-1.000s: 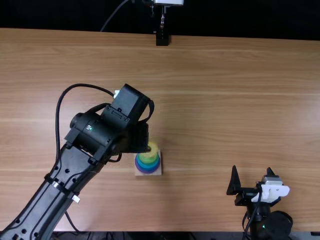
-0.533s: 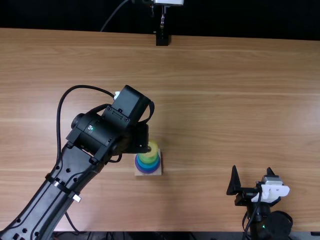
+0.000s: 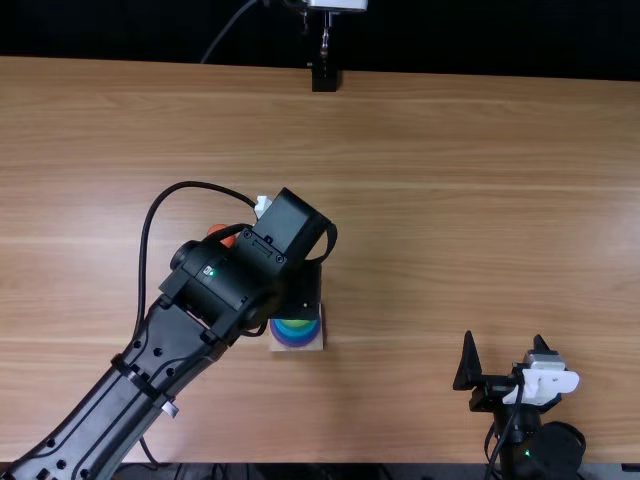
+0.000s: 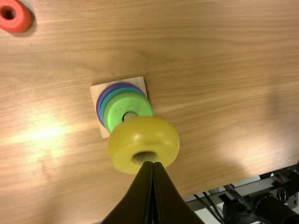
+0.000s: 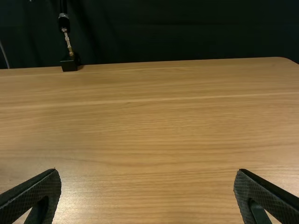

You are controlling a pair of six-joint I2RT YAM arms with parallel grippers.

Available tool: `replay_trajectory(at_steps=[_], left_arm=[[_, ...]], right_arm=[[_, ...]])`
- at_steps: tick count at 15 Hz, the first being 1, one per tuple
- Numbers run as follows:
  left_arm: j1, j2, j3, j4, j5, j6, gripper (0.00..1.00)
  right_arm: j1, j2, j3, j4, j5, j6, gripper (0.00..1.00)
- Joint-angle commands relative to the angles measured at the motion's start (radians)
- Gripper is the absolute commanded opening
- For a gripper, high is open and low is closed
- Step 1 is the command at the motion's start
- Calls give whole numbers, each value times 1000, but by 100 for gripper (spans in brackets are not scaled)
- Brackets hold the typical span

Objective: Build the Hanoi tower: stack the rings onto the peg from bottom to top in this color order: purple, dark blue, light blue, dark green, light green, yellow, orange.

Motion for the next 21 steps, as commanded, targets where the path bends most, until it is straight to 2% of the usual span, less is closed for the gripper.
replay_trajectory(at_steps=[1,6,11,12,13,14,15,19,20,21], left_arm=[[-6,-19,-28,17,1,-18,0],[-4,-16,-95,100,1,-18,0],[-1,-15,-97,117,1,-16,0],[2,-15,-94,117,0,-14,14],[5,-15,-92,117,3,-14,49],[11,-15,-91,117,1,-12,93],[22,-15,-91,117,3,-8,100],[139,30,-83,128,14,1,100],[165,53,-72,141,14,17,100],[188,74,-63,146,11,74,100]], right_arm=[[-10,-12,-64,-70,9,2,100],[-10,-12,-64,-70,9,2,100],[-10,-12,-64,-70,9,2,100],[-10,-12,-64,-70,9,2,100],[-10,-12,-64,-70,9,2,100],[-10,-12,-64,-70,9,2,100],[-10,-12,-64,-70,9,2,100],[-10,-12,-64,-70,9,2,100],[-10,-12,-64,-70,9,2,100],[-10,-12,-64,-70,9,2,100]])
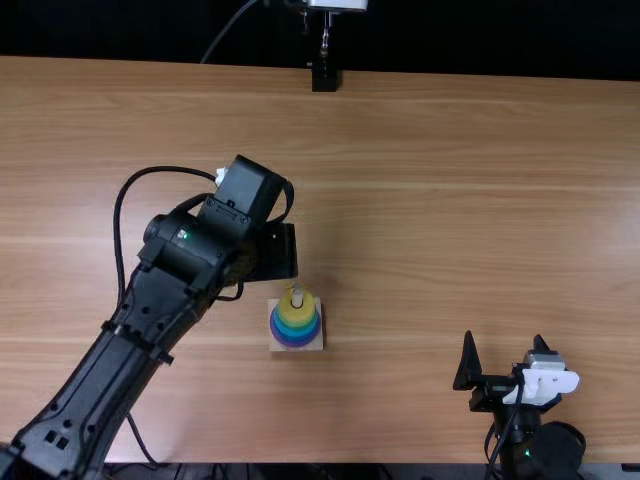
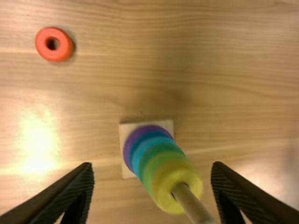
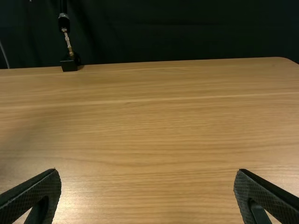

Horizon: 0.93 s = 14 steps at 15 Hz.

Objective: Build the Hanoi tower: stack the rings onto the peg from bottom to top in this color order: purple, dark blue, light blue, dark green, light green, yellow, orange.

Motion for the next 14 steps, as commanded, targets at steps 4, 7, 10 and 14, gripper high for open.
replay_trajectory(at_steps=[4,7,10,14], left_arm=[[101,134,54,-13,-12,243,100],[188,223,100,-80,-14,319,100],[239,324,139,-157,-69,380,100],[239,464,205,-159,-132,381,100]], right_arm=[[-10,-12,-64,-69,9,2,100],[-10,-12,-64,-69,9,2,100],[-10,-12,-64,-69,9,2,100],[-10,-12,-64,-69,9,2,100]])
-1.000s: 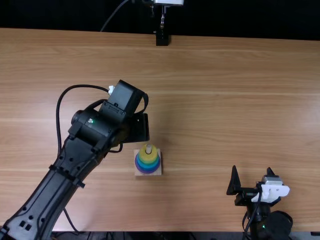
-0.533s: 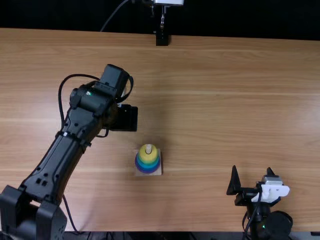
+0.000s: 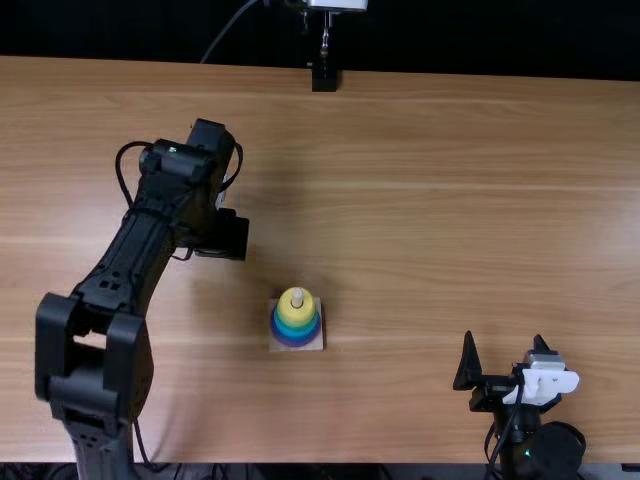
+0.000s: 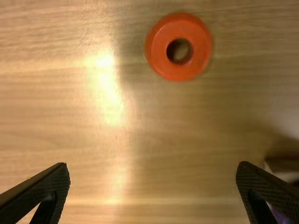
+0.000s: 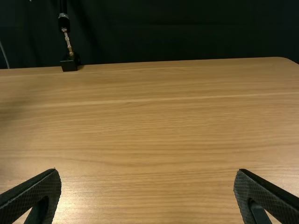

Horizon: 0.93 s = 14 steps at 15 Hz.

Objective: Build the Hanoi tower: stack the rings onto the peg from bottom to top in this color order: purple, dark blue, light blue, dark green, light green, yellow, orange.

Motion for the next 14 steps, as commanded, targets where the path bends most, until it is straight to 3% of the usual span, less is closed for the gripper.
replay_trajectory(at_steps=[1,14], left_arm=[[-3,51,52,2,-23,14,100],[-3,261,196,44,-12,11,100]], right_arm=[[-10,-12,-64,-69,9,2,100],[-10,-12,-64,-69,9,2,100]])
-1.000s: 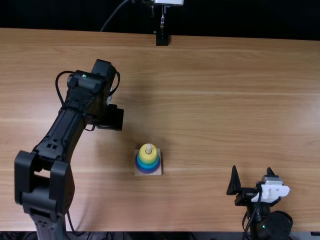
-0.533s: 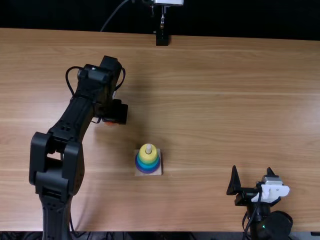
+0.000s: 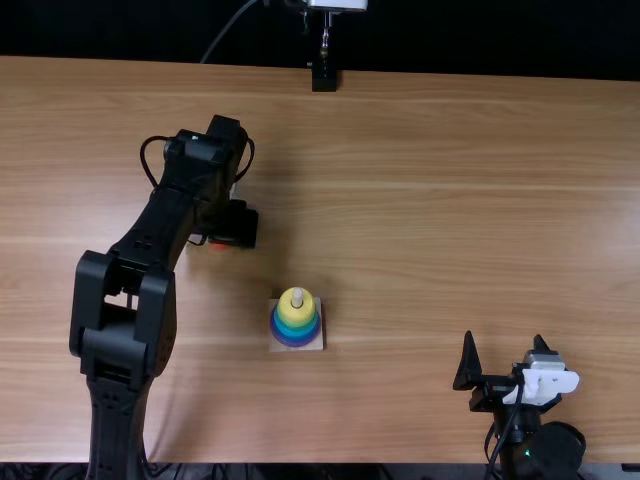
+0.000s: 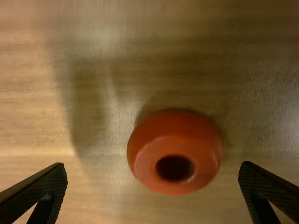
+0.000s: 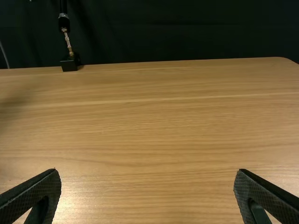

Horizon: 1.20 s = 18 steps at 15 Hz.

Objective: Build the Hanoi tower: stack the rings onto the peg from bottom to top in this color order: purple, dark blue, light blue, dark green, light green, yellow, orange.

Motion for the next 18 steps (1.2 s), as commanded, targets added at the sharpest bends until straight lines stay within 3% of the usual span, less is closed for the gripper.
replay_trajectory(at_steps=[1,14,18], left_arm=[[-3,27,35,32,-2,7,100],[0,19,21,38,-2,9,100],[0,21,7,38,24,9,100]], right_arm=[[-10,-12,-64,-69,9,2,100],[-10,-12,-64,-69,9,2,100],[-10,-12,-64,-69,9,2,100]])
